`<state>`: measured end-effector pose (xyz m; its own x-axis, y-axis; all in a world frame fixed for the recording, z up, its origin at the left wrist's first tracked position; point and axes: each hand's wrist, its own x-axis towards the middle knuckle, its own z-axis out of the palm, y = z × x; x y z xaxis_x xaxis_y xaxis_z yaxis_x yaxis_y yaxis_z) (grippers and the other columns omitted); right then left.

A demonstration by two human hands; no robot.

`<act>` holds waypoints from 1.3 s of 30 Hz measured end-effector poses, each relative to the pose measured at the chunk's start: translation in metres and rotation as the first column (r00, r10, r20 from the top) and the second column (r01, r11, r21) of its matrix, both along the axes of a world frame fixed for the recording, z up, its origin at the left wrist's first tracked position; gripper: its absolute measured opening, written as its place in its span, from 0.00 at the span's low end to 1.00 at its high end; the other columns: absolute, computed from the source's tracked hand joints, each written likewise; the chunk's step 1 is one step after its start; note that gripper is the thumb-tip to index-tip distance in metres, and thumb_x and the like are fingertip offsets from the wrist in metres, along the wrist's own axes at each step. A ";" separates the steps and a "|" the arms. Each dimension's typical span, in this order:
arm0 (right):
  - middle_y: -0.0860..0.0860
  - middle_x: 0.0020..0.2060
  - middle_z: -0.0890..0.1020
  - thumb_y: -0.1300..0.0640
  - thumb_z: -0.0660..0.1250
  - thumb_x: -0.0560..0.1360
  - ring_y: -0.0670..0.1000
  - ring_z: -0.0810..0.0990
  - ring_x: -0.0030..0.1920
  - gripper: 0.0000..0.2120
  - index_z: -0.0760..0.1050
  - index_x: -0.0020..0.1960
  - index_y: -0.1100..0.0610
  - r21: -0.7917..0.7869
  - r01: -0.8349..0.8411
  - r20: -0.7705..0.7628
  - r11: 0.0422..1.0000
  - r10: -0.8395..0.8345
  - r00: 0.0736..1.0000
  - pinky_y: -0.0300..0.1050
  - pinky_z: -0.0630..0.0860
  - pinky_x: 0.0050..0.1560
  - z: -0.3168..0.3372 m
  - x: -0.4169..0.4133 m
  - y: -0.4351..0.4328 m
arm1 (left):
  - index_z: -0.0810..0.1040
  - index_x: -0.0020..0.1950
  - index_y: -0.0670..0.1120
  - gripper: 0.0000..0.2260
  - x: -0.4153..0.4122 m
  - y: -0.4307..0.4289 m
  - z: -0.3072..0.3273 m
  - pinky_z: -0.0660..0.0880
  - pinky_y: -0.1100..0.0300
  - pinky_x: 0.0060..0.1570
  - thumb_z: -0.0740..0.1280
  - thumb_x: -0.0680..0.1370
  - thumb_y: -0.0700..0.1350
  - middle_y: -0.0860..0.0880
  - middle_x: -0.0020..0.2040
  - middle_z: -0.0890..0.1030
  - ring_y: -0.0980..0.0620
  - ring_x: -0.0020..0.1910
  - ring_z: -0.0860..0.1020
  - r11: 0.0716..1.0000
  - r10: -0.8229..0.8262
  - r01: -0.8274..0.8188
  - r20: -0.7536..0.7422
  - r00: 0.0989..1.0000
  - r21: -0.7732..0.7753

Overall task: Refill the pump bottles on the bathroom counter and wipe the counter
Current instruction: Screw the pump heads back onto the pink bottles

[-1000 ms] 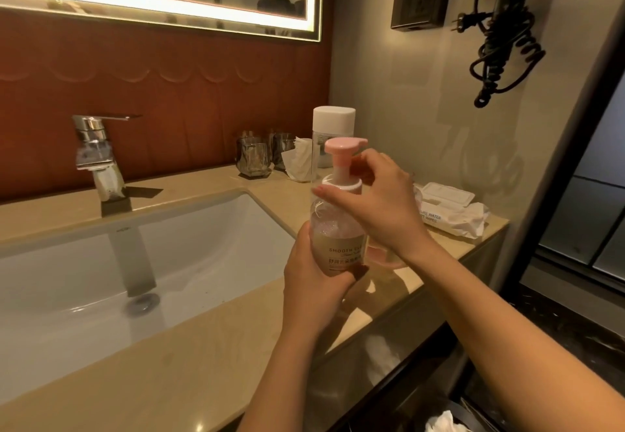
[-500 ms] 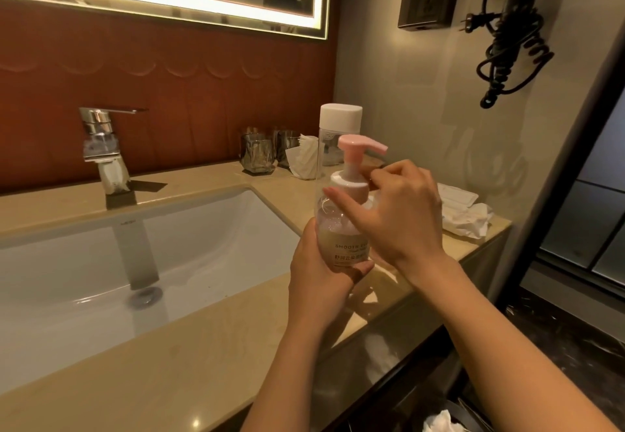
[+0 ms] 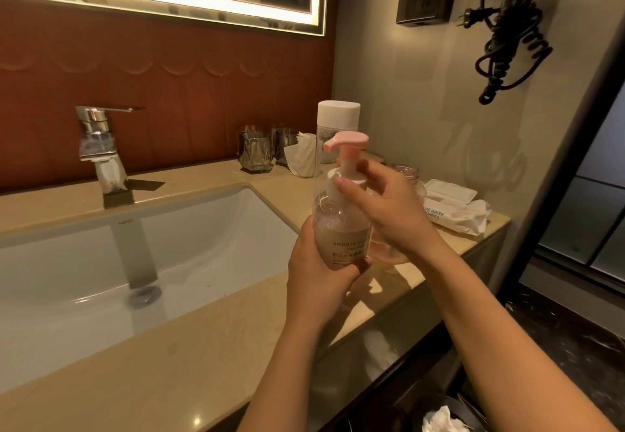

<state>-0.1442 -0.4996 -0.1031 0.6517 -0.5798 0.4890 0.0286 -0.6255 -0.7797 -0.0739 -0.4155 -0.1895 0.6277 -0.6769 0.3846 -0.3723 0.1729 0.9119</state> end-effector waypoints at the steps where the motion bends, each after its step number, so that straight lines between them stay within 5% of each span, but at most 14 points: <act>1: 0.40 0.50 0.77 0.48 0.70 0.71 0.38 0.75 0.51 0.19 0.73 0.59 0.50 -0.018 0.067 0.038 0.998 -0.067 0.997 0.31 0.71 0.45 -0.001 0.002 0.000 | 0.63 0.65 0.65 0.35 0.000 0.000 0.000 0.71 0.72 0.44 0.79 0.65 0.48 0.66 0.55 0.73 0.67 0.53 0.73 1.000 -0.001 0.001 0.003 1.000 0.003; 6: 0.47 0.52 0.76 0.35 0.72 0.63 0.48 0.75 0.52 0.29 0.69 0.54 0.51 -0.079 0.309 0.023 0.948 -0.308 0.951 0.44 0.77 0.50 -0.003 0.015 0.005 | 0.63 0.62 0.65 0.35 0.000 -0.002 0.001 0.71 0.73 0.41 0.79 0.65 0.46 0.66 0.54 0.73 0.66 0.51 0.74 1.000 -0.002 0.002 -0.007 1.000 0.012; 8: 0.46 0.56 0.72 0.31 0.66 0.66 0.50 0.71 0.59 0.30 0.67 0.59 0.49 -0.087 0.248 -0.024 0.965 -0.250 0.968 0.49 0.74 0.57 0.000 0.013 0.007 | 0.63 0.60 0.68 0.34 0.000 -0.001 0.000 0.73 0.71 0.44 0.79 0.64 0.47 0.65 0.54 0.74 0.65 0.52 0.74 1.000 0.000 -0.001 -0.010 1.000 -0.004; 11: 0.43 0.63 0.66 0.37 0.57 0.70 0.49 0.61 0.69 0.30 0.65 0.68 0.48 -0.036 0.070 -0.071 0.997 -0.072 0.995 0.53 0.64 0.67 0.006 0.003 0.004 | 0.63 0.58 0.70 0.34 0.000 0.001 0.000 0.72 0.70 0.47 0.79 0.64 0.50 0.66 0.55 0.74 0.66 0.53 0.73 1.000 0.013 -0.013 0.021 1.000 -0.005; 14: 0.40 0.67 0.63 0.42 0.59 0.75 0.49 0.54 0.74 0.19 0.67 0.65 0.45 -0.122 -0.023 -0.187 0.992 0.000 0.982 0.59 0.55 0.72 0.012 -0.006 -0.003 | 0.63 0.58 0.70 0.32 0.001 0.000 0.000 0.70 0.73 0.44 0.78 0.65 0.50 0.68 0.53 0.72 0.68 0.52 0.72 1.000 0.016 -0.016 0.040 0.999 0.002; 17: 0.47 0.69 0.68 0.44 0.66 0.74 0.50 0.62 0.71 0.17 0.73 0.60 0.47 -0.207 0.094 -0.202 0.974 -0.137 0.970 0.59 0.63 0.69 0.016 -0.006 -0.007 | 0.63 0.64 0.64 0.35 0.002 -0.002 -0.002 0.72 0.68 0.48 0.78 0.64 0.50 0.65 0.56 0.72 0.64 0.54 0.73 1.000 0.027 -0.028 0.054 0.998 0.014; 20: 0.46 0.53 0.74 0.35 0.70 0.64 0.49 0.71 0.58 0.26 0.74 0.53 0.51 -0.297 0.317 -0.104 0.901 -0.360 0.927 0.50 0.73 0.57 0.012 0.005 -0.004 | 0.63 0.66 0.62 0.36 0.002 -0.002 -0.001 0.70 0.71 0.46 0.78 0.65 0.49 0.64 0.56 0.72 0.65 0.53 0.73 1.000 0.022 -0.022 0.042 0.999 0.018; 25: 0.45 0.49 0.68 0.25 0.58 0.61 0.47 0.66 0.54 0.36 0.70 0.55 0.53 -0.487 0.374 -0.113 0.789 -0.482 0.869 0.43 0.66 0.53 0.009 0.013 -0.003 | 0.63 0.64 0.64 0.35 0.001 -0.002 0.000 0.71 0.73 0.44 0.79 0.65 0.48 0.66 0.54 0.72 0.68 0.52 0.73 1.000 0.012 -0.012 0.022 1.000 0.013; 28: 0.45 0.57 0.67 0.33 0.60 0.71 0.46 0.67 0.61 0.30 0.67 0.66 0.51 -0.179 0.049 -0.244 0.983 -0.092 0.965 0.41 0.66 0.57 0.014 0.006 -0.006 | 0.62 0.62 0.66 0.35 -0.001 -0.001 0.002 0.69 0.75 0.43 0.79 0.65 0.48 0.67 0.53 0.72 0.70 0.51 0.71 1.000 0.010 -0.010 0.013 1.000 0.010; 31: 0.38 0.55 0.73 0.50 0.62 0.77 0.37 0.73 0.54 0.21 0.66 0.69 0.50 0.219 -0.231 -0.169 0.948 0.270 0.948 0.30 0.68 0.48 0.016 -0.002 -0.009 | 0.64 0.62 0.65 0.34 0.000 -0.001 0.002 0.72 0.72 0.44 0.79 0.64 0.47 0.66 0.53 0.73 0.67 0.51 0.73 1.000 0.004 -0.004 0.002 1.000 0.000; 36: 0.37 0.46 0.79 0.50 0.71 0.70 0.32 0.78 0.43 0.13 0.75 0.54 0.46 0.155 -0.144 -0.070 0.977 0.156 0.985 0.26 0.72 0.36 0.017 -0.003 -0.007 | 0.66 0.61 0.62 0.33 0.002 0.001 0.004 0.71 0.76 0.38 0.79 0.64 0.44 0.67 0.49 0.73 0.67 0.48 0.73 1.000 0.000 0.000 -0.011 1.000 0.006; 39: 0.41 0.46 0.78 0.44 0.74 0.65 0.40 0.78 0.45 0.20 0.71 0.51 0.48 0.024 0.084 -0.039 0.996 -0.083 0.996 0.30 0.73 0.40 0.013 0.006 0.001 | 0.66 0.61 0.61 0.33 0.001 0.001 0.004 0.71 0.77 0.37 0.79 0.64 0.44 0.66 0.49 0.73 0.66 0.48 0.73 1.000 -0.005 0.005 -0.020 1.000 0.009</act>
<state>-0.1386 -0.4986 -0.0903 0.6182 -0.6450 0.4492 -0.0532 -0.6045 -0.7948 -0.0727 -0.4140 -0.1852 0.6320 -0.6834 0.3654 -0.3528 0.1660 0.9208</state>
